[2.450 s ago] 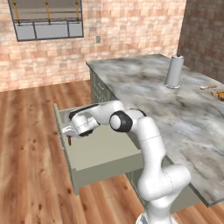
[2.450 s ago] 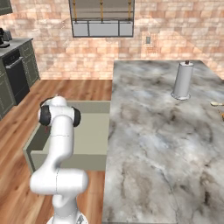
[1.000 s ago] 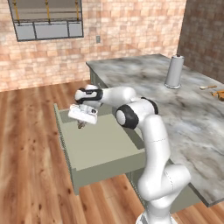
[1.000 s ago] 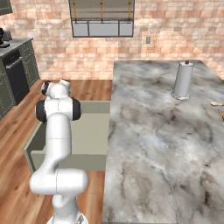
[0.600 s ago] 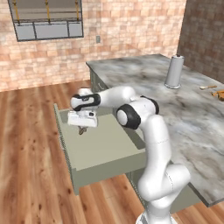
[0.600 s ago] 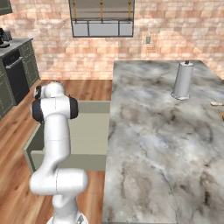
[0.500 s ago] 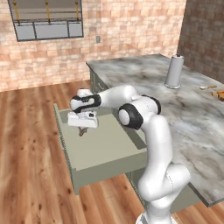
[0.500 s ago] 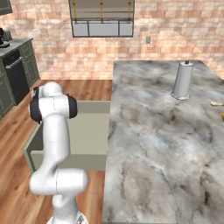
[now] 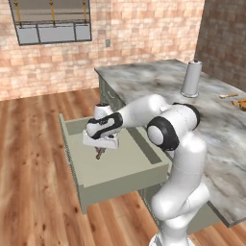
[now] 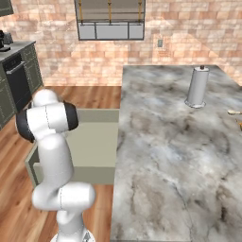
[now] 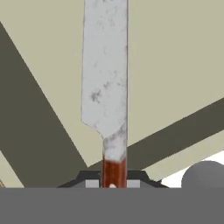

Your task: Pick up the metallic utensils from the counter and place them in the open drawer. Make sure not to pick up any wooden utensils.

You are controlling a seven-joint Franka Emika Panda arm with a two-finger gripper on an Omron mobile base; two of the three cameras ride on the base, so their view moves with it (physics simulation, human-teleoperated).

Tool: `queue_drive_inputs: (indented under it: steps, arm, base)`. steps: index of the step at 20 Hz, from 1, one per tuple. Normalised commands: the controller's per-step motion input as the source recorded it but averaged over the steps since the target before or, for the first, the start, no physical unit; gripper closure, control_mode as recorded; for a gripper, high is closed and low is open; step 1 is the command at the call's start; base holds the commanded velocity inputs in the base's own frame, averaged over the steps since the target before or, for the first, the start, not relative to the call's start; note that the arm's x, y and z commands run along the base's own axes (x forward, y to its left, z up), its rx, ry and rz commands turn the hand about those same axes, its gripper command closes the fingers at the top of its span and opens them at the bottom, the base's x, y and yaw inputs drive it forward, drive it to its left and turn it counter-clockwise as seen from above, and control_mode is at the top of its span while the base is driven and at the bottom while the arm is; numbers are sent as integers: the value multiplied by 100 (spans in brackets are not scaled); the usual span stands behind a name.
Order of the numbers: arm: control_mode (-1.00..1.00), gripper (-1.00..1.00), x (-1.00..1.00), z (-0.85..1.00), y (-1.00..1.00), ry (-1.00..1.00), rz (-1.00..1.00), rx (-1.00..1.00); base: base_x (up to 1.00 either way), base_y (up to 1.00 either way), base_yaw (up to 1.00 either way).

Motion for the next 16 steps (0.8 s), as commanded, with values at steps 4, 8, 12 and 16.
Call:
queue_drive_inputs:
  steps: [4, 8, 12, 16]
  arm:
    - [-100, 100, -18, 24, -42, -3, -10, 0]
    - [-100, 100, 39, 37, -4, 1, -10, -1]
    - [-100, 100, 56, 61, 0, 10, 0, -8]
    - [-100, 100, 25, 40, 0, 14, 8, -10]
  base:
    - [0, 0, 0]
    - [0, 0, 0]
    - [0, 0, 0]
    - [0, 0, 0]
